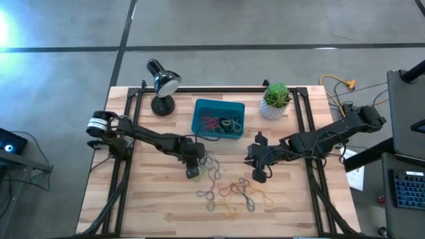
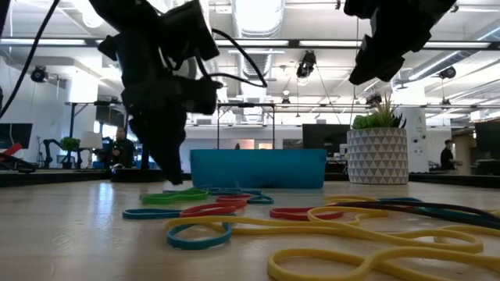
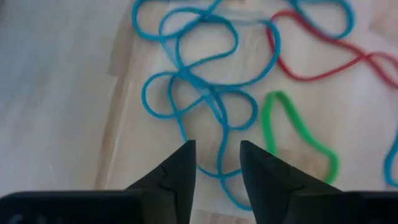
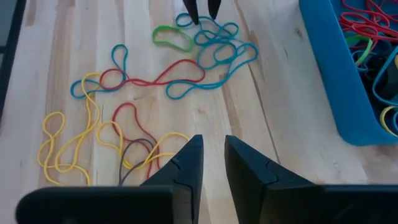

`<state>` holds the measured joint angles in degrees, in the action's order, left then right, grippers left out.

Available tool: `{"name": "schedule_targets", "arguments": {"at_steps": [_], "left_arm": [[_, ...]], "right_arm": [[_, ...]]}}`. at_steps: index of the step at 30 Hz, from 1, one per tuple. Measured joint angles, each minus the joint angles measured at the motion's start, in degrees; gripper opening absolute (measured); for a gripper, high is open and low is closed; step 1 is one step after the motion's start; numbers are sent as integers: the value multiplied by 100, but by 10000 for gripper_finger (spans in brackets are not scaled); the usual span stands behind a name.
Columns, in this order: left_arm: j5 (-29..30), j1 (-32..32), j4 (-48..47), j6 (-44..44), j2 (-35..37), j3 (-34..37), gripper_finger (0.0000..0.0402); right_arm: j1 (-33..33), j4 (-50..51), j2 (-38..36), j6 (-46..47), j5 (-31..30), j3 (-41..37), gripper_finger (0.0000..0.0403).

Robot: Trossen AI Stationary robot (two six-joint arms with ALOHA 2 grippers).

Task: Pick and place rubber bands into bin
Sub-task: Put the blue rubber band into the blue bin

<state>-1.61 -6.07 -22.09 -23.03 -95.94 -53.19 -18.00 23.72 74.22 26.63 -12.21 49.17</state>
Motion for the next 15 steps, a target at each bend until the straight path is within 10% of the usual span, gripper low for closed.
{"name": "schedule_targets", "arguments": {"at_steps": [15], "left_arm": [[374,-1,-4,150,-280,3,102]], "right_arm": [[0,-54,0,22,0,0,57]]}}
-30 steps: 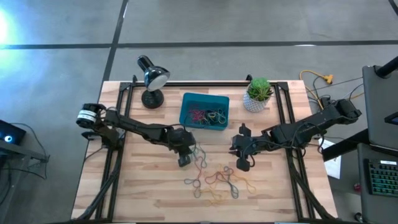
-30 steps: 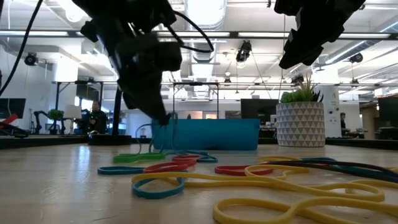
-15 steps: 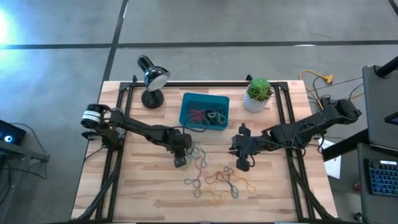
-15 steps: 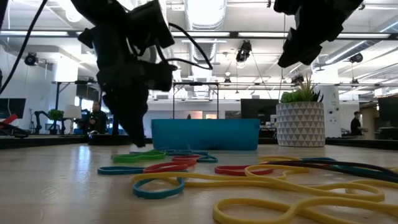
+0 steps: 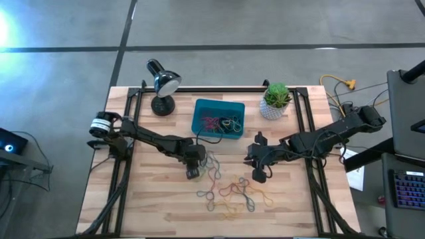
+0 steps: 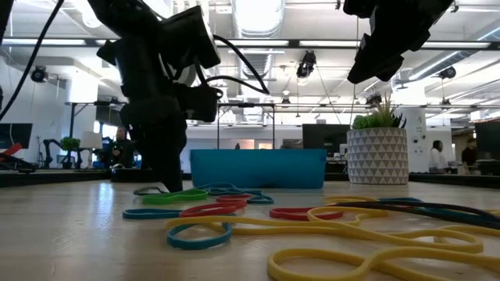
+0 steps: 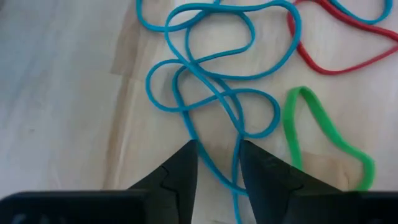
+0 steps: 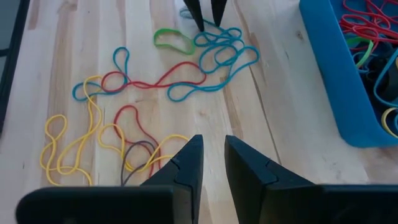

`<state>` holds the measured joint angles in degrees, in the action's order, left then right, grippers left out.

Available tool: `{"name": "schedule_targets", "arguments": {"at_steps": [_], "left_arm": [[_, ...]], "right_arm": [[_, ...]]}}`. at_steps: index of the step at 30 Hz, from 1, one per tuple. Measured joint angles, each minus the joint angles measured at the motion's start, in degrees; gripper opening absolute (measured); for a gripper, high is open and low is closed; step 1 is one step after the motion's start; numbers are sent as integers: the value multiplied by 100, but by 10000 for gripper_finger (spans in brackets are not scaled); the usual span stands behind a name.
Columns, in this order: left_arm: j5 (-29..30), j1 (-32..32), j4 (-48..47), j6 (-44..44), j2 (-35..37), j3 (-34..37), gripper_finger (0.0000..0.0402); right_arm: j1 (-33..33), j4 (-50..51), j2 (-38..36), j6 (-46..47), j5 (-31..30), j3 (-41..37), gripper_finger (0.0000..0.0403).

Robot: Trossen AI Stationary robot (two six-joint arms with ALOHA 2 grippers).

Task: Pick and place rubber bands into bin
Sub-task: Put the blue rubber band into the blue bin

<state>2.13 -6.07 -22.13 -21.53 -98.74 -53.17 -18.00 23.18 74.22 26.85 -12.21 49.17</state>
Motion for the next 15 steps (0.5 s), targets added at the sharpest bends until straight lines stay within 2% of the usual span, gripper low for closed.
{"name": "schedule_targets", "arguments": {"at_steps": [3,7,15], "left_arm": [[48,-1,-86,30,-2,11,73],[66,-1,-190,111,2,17,12],[258,10,-576,96,201,-25,0]], "right_arm": [[0,0,0,1,0,0,57],[0,0,0,12,0,0,57],[0,0,0,22,0,0,56]]}}
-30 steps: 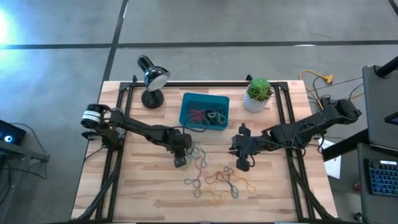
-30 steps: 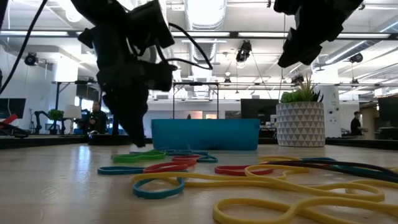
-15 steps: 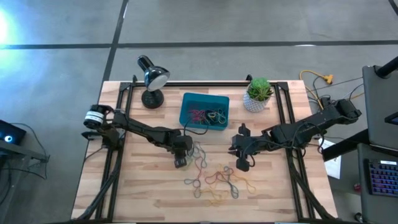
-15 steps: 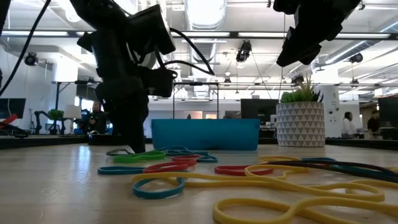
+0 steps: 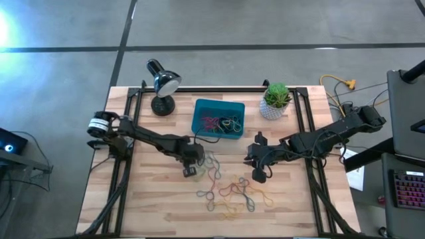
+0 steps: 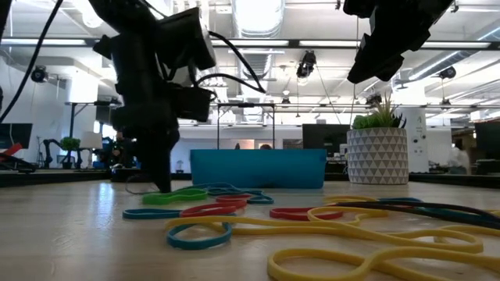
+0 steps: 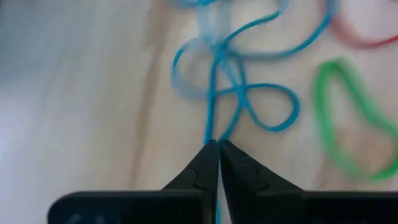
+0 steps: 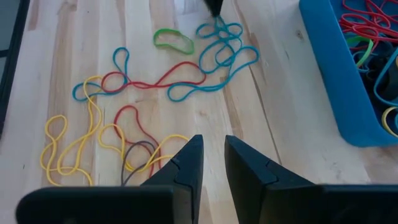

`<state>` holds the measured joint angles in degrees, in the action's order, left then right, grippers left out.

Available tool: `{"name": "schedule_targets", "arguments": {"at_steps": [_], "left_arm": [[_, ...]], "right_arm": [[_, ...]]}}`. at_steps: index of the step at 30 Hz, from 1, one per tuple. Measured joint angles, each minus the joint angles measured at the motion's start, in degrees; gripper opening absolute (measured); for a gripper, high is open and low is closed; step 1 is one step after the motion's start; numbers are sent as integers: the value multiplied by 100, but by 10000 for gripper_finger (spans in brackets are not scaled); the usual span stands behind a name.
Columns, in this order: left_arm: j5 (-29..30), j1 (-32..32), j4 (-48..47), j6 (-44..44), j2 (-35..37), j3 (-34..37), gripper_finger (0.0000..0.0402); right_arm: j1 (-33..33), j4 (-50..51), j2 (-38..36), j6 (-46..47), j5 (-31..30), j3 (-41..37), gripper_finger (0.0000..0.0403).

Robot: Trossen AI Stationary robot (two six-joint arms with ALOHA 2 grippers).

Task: Pick and place rubber bands into bin
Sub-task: Put the blue rubber band into the blue bin

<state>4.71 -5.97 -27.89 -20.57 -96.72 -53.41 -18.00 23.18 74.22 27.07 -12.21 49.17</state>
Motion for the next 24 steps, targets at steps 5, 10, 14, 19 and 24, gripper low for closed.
{"name": "schedule_targets", "arguments": {"at_steps": [5,10,14,19,24], "left_arm": [[100,3,-502,-6,515,-130,0],[248,2,-676,-148,1211,-139,0],[526,18,-730,-114,1645,-65,0],[211,63,-625,169,1575,232,3],[-461,61,-322,302,1224,466,48]], "right_arm": [[1,0,0,0,0,0,56],[0,9,0,-7,-38,0,56],[9,-12,0,-36,-232,-7,56],[7,-148,0,-143,-453,-9,56],[7,-173,0,-175,-455,-9,56]]}}
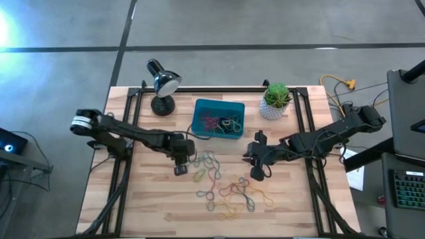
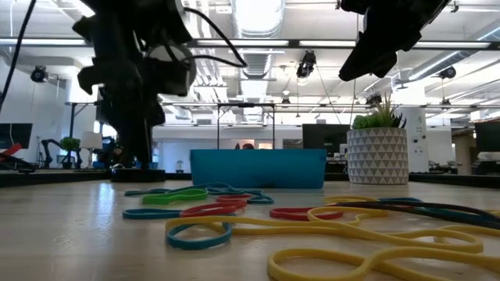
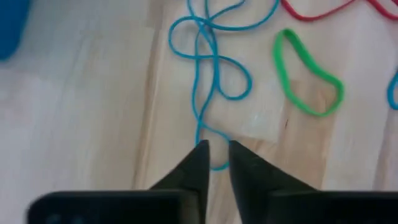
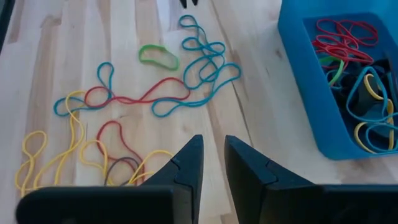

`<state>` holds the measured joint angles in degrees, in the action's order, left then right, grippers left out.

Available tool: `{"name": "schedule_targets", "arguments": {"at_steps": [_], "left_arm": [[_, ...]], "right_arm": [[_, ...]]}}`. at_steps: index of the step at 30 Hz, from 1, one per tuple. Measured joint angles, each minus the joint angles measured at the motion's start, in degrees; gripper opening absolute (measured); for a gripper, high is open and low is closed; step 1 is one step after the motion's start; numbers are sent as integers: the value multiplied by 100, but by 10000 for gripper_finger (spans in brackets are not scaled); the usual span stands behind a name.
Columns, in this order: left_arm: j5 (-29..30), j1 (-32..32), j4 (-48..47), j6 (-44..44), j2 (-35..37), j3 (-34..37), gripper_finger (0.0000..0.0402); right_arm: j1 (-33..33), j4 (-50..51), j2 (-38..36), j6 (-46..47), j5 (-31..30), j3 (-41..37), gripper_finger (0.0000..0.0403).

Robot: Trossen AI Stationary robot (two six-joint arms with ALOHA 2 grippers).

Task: Pick and place rubber bands into bin
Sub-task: Put the blue rubber band into the blue bin

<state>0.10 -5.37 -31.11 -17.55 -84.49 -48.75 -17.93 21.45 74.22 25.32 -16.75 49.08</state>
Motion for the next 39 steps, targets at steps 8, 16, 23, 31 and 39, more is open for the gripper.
{"name": "schedule_targets", "arguments": {"at_steps": [8,16,23,31,39], "left_arm": [[16,4,303,3,-619,4,147],[25,7,418,-111,-888,-7,184],[48,7,555,-410,-1184,-22,156],[-541,24,611,-458,-1795,-34,30],[-600,11,497,-455,-1536,-124,1]], "right_arm": [[-7,-88,2,24,2,-4,57],[-7,-90,2,68,4,-10,57],[-4,-94,2,66,2,-13,57],[-5,-101,2,87,-20,-13,57],[-7,-92,2,127,-21,-13,57]]}}
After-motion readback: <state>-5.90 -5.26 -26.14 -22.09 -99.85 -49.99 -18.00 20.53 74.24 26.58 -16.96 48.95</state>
